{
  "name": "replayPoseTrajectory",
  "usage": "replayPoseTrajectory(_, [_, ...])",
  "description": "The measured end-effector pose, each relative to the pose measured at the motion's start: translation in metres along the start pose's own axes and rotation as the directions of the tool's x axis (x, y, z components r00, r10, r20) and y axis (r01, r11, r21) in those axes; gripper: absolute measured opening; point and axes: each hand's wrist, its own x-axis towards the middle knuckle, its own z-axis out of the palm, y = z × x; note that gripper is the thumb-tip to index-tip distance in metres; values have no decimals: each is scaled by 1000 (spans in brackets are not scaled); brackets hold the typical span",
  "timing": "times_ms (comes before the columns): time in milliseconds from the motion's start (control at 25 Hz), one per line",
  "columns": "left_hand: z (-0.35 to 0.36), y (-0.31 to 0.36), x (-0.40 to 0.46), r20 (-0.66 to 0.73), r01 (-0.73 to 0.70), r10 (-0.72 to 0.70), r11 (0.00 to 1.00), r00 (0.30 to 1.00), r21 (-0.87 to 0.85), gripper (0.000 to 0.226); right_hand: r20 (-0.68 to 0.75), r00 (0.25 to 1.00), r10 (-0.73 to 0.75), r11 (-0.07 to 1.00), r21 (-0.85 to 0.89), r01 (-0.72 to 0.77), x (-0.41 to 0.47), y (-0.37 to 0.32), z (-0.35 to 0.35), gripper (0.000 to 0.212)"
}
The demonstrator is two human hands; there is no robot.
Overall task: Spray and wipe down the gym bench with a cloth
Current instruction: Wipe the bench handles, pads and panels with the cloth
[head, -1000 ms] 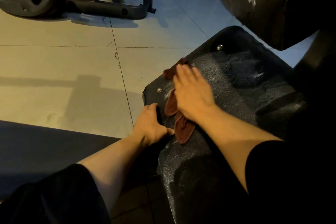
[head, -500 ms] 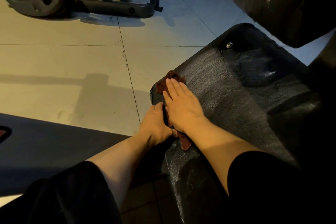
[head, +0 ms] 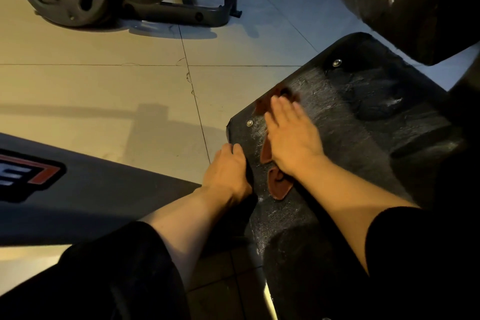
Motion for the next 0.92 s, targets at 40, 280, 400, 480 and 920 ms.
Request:
replayPoseTrajectory(40, [0,-2,-1,-31,1,0,1000,1000,25,81,20,997,-76,997,2,76,-4,-20,5,68])
replayPoseTrajectory(280, [-2,-6,-7,-64,-44,64,961,996,275,88,76,963,-260,965,39,257,-15,-47,14,63])
replayPoseTrajectory(400, [-6,-8,-12,-29,-49,64,929,998,367,84,57,993,-101,995,16,100,-18,-8,2,59])
replayPoseTrajectory(480, [-9,-8,-16,0,-83,90,927,996,365,85,82,996,33,998,49,-37,-21,4,-4,63])
replayPoseTrajectory(920, [-2,3,-31,160,-205,149,876,976,437,106,61,993,-103,995,10,102,-66,0,-5,57])
